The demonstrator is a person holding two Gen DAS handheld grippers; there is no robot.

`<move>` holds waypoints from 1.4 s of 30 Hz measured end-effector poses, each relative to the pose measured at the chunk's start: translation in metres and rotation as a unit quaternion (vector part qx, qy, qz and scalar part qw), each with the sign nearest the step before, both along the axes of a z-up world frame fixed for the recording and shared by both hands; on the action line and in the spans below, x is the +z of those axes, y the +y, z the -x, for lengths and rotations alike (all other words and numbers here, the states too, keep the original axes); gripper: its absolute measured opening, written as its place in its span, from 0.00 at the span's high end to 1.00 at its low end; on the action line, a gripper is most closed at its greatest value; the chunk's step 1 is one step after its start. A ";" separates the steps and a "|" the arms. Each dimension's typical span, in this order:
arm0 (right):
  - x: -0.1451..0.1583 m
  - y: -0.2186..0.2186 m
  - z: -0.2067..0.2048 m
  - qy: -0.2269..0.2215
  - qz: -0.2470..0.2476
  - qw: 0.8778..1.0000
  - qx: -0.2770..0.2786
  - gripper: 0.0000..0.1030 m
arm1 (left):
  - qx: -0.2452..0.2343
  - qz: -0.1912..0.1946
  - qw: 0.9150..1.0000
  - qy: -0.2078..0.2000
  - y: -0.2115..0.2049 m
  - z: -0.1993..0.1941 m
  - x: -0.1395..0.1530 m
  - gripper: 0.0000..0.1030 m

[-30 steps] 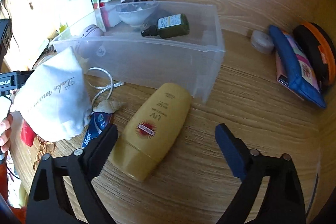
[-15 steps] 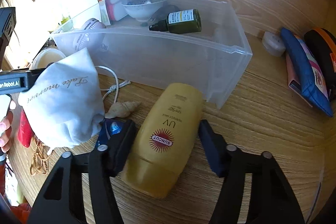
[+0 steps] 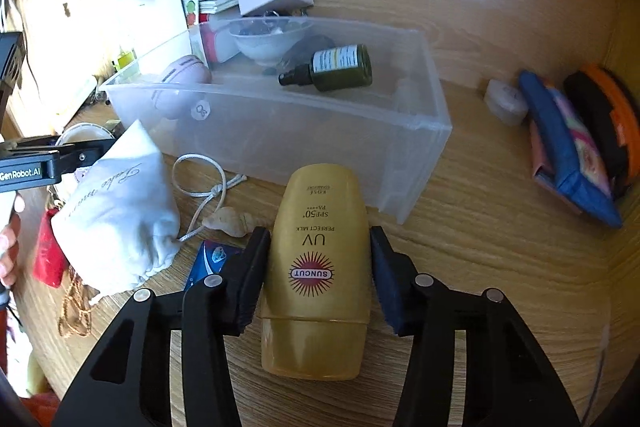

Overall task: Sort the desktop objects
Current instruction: 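Grasp the cream cup with the left tool while the right tool grasps the yellow sunscreen tube, then lift the cream cup and yellow tube with both tools over the clear box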

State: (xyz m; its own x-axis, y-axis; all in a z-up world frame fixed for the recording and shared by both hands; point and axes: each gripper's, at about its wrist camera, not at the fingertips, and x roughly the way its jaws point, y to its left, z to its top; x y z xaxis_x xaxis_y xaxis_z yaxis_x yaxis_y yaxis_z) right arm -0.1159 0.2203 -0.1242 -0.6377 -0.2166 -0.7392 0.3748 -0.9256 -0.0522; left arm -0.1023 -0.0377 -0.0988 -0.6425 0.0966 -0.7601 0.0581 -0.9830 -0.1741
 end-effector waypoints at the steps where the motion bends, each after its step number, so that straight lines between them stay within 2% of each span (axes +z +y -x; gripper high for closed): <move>1: 0.002 -0.001 -0.001 0.006 -0.006 1.000 -0.002 0.55 | 0.002 -0.003 1.000 0.001 -0.001 0.000 0.002 0.36; 18: 0.038 0.008 -0.019 0.015 0.043 0.999 0.009 0.55 | 0.012 0.002 0.998 0.057 -0.013 -0.025 0.048 0.36; 23: 0.051 0.010 -0.029 0.023 0.053 0.998 0.015 0.55 | -0.006 0.004 0.998 0.064 -0.014 -0.036 0.061 0.36; 31: 0.078 0.013 -0.039 0.039 0.070 0.996 0.028 0.55 | -0.022 0.040 0.995 0.088 -0.008 -0.045 0.088 0.36; 38: 0.099 0.013 -0.040 0.051 0.085 0.994 0.035 0.56 | -0.038 0.018 0.995 0.092 -0.008 -0.043 0.102 0.36; 42: 0.108 0.010 -0.036 0.058 0.086 0.994 0.039 0.56 | -0.046 0.020 0.994 0.100 -0.001 -0.040 0.111 0.36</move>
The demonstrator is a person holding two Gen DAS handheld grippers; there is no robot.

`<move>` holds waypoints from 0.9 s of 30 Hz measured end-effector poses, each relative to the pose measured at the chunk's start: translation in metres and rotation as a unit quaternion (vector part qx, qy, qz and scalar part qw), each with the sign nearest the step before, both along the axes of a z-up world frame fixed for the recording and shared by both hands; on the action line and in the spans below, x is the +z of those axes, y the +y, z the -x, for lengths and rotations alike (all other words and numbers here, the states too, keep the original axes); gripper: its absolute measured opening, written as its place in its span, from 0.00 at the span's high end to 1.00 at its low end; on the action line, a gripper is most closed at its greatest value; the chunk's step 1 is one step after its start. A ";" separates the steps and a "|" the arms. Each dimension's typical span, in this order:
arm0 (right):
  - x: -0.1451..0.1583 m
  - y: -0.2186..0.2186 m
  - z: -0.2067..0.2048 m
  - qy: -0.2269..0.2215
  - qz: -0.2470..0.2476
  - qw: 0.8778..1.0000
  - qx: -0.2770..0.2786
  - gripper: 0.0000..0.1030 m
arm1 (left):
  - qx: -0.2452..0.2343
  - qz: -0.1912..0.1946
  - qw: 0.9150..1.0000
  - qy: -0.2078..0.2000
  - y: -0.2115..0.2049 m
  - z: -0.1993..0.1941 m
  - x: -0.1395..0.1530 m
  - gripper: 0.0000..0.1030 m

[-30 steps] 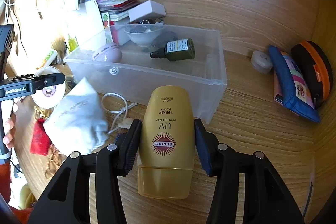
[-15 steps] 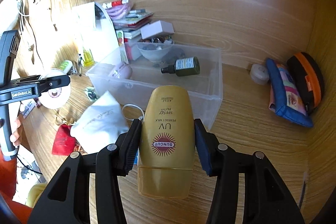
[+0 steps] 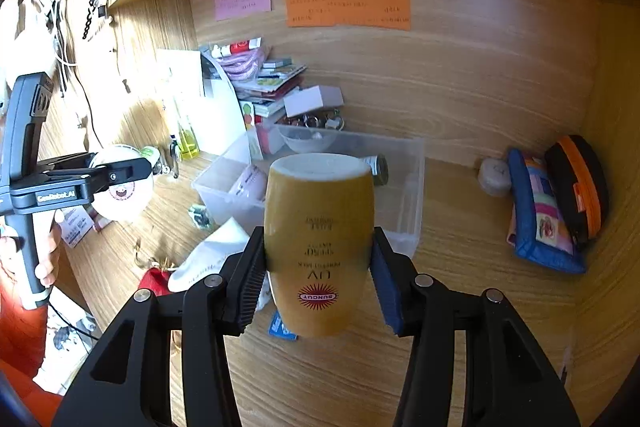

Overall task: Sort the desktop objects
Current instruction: 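Lift the cream cup and yellow tube with both tools over the clear box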

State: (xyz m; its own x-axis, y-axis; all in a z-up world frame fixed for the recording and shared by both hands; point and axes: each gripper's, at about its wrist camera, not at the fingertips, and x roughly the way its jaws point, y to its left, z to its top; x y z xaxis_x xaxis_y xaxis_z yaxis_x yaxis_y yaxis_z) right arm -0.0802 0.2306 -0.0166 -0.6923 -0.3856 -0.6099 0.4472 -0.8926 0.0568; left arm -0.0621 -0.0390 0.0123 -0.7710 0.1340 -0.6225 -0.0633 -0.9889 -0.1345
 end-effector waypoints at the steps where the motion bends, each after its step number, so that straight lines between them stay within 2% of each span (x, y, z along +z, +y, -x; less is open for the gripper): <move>1: 0.001 -0.001 0.002 0.000 0.000 1.000 0.001 0.56 | -0.004 -0.002 1.000 0.000 0.001 0.002 0.002 0.36; 14: 0.013 -0.005 0.034 0.011 0.007 1.000 -0.002 0.56 | -0.025 -0.013 1.000 0.004 0.012 0.038 0.026 0.36; 20: 0.020 0.000 0.051 0.019 0.018 1.000 -0.011 0.56 | -0.029 -0.016 0.999 -0.006 0.017 0.062 0.024 0.36; 27: 0.010 0.005 0.080 0.009 0.024 0.999 -0.020 0.56 | -0.039 -0.016 0.999 -0.018 0.029 0.090 0.016 0.36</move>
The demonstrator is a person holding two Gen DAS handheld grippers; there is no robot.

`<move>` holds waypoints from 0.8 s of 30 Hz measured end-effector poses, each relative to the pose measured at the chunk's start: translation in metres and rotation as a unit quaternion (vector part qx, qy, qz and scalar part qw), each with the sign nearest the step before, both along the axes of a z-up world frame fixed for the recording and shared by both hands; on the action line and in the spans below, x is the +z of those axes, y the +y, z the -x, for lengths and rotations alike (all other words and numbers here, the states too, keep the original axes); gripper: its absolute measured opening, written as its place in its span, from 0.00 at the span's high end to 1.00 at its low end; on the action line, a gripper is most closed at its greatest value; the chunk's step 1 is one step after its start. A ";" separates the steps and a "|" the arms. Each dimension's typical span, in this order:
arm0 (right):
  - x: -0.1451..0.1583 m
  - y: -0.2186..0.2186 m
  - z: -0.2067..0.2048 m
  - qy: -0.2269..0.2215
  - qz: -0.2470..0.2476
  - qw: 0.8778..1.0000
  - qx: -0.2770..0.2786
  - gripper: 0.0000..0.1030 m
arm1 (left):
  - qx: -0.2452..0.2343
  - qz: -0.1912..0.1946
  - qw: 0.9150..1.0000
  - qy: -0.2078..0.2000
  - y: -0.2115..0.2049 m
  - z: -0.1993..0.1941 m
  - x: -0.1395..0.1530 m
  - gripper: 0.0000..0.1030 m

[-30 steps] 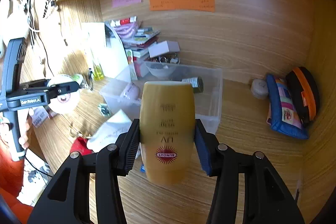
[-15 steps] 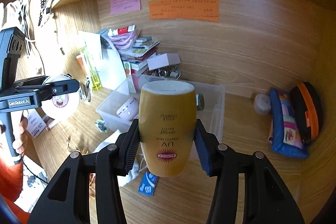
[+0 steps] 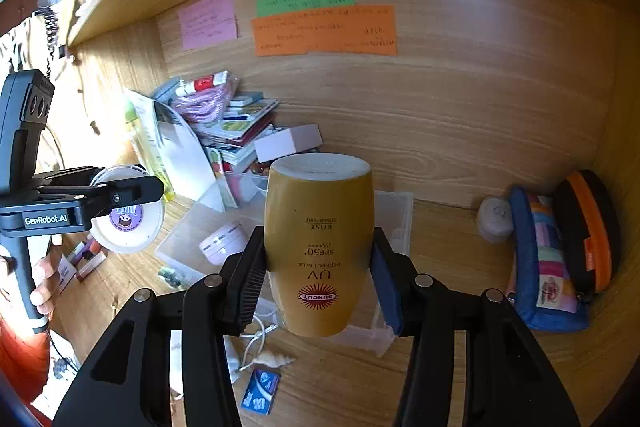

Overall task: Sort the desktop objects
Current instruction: 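Lift the cream cup and yellow tube with both tools over the clear box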

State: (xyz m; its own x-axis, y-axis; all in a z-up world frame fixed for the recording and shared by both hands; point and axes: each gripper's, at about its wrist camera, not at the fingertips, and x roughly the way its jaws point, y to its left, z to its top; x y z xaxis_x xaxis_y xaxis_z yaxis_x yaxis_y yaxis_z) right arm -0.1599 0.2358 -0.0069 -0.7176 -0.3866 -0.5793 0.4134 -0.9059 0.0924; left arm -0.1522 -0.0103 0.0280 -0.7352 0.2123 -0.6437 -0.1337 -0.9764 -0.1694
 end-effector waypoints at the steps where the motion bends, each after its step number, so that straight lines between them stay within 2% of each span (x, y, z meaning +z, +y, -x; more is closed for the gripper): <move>1: -0.002 0.000 0.004 -0.002 0.000 1.000 0.000 0.56 | -0.002 0.003 1.000 -0.002 0.003 0.006 -0.001 0.36; 12: -0.027 -0.005 0.042 -0.025 -0.025 0.999 -0.005 0.56 | -0.012 0.033 0.999 -0.029 0.024 0.051 -0.024 0.36; 21: -0.046 -0.009 0.060 -0.043 -0.052 0.998 -0.003 0.56 | -0.021 0.049 0.996 -0.070 0.039 0.080 -0.057 0.36; 24: -0.051 -0.011 0.063 -0.048 -0.066 0.997 -0.002 0.56 | -0.019 0.065 0.996 -0.064 0.045 0.081 -0.059 0.36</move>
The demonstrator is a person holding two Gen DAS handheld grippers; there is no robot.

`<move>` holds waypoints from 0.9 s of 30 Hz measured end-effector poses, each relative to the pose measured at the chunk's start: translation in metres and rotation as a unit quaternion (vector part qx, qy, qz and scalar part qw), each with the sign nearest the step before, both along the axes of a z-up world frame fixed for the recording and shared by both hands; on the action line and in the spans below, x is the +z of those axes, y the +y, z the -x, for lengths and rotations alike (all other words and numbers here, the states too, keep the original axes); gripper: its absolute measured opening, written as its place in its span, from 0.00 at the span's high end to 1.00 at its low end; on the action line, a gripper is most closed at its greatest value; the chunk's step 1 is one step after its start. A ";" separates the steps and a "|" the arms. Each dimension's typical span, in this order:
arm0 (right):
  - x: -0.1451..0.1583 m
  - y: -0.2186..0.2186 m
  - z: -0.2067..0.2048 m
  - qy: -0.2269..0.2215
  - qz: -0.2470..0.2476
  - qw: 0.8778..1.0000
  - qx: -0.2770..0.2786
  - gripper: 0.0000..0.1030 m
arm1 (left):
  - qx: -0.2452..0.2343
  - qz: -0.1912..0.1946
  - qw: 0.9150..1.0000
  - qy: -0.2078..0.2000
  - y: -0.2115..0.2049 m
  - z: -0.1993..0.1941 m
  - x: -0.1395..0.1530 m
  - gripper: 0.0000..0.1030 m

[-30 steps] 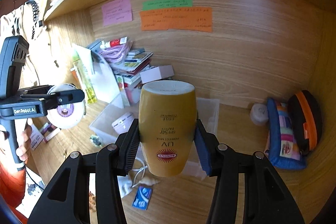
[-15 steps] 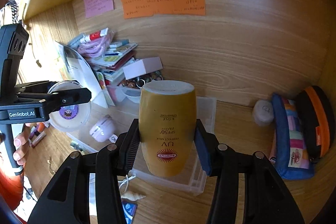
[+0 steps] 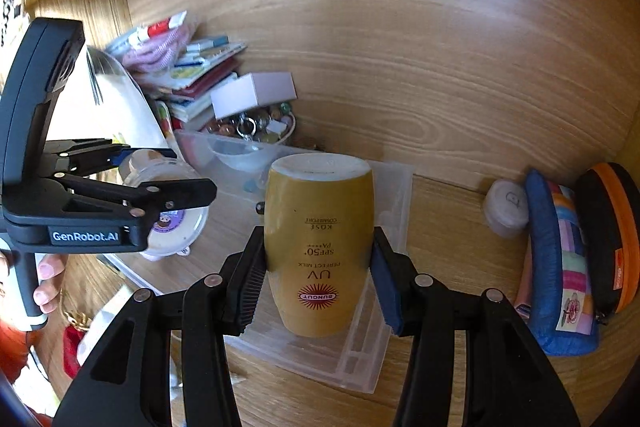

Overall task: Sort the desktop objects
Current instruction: 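Lift the cream cup and yellow tube with both tools over the clear box, then open both tools to release the cream cup and yellow tube into the box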

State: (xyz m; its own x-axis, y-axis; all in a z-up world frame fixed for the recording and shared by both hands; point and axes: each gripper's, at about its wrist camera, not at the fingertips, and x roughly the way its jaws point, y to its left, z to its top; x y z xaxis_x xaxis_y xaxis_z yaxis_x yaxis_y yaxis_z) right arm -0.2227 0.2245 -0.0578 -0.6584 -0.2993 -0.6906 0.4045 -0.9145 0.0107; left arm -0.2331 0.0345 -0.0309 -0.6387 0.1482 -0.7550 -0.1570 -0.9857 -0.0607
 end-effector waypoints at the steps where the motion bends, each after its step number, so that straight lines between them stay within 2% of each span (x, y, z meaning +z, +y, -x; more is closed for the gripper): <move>1: -0.001 -0.001 0.001 -0.001 -0.004 1.000 0.001 0.56 | -0.004 -0.004 1.000 -0.003 0.001 0.001 -0.001 0.36; 4: -0.005 -0.003 0.003 -0.007 -0.014 1.000 0.004 0.56 | -0.016 -0.013 1.000 -0.017 0.005 0.005 -0.005 0.36; 8: -0.010 -0.008 0.006 -0.010 -0.035 0.999 0.005 0.56 | -0.021 0.006 1.000 -0.017 0.014 0.007 -0.012 0.36; 14: -0.022 -0.016 0.008 -0.011 -0.063 0.998 0.008 0.56 | -0.032 0.012 0.999 -0.030 0.022 0.010 -0.025 0.36; 19: -0.033 -0.019 0.009 -0.016 -0.068 0.997 0.015 0.55 | -0.038 0.012 0.998 -0.041 0.023 0.013 -0.034 0.36; 27: -0.036 -0.023 0.003 0.002 -0.074 0.997 0.026 0.55 | -0.043 0.010 0.998 -0.053 0.021 0.014 -0.040 0.36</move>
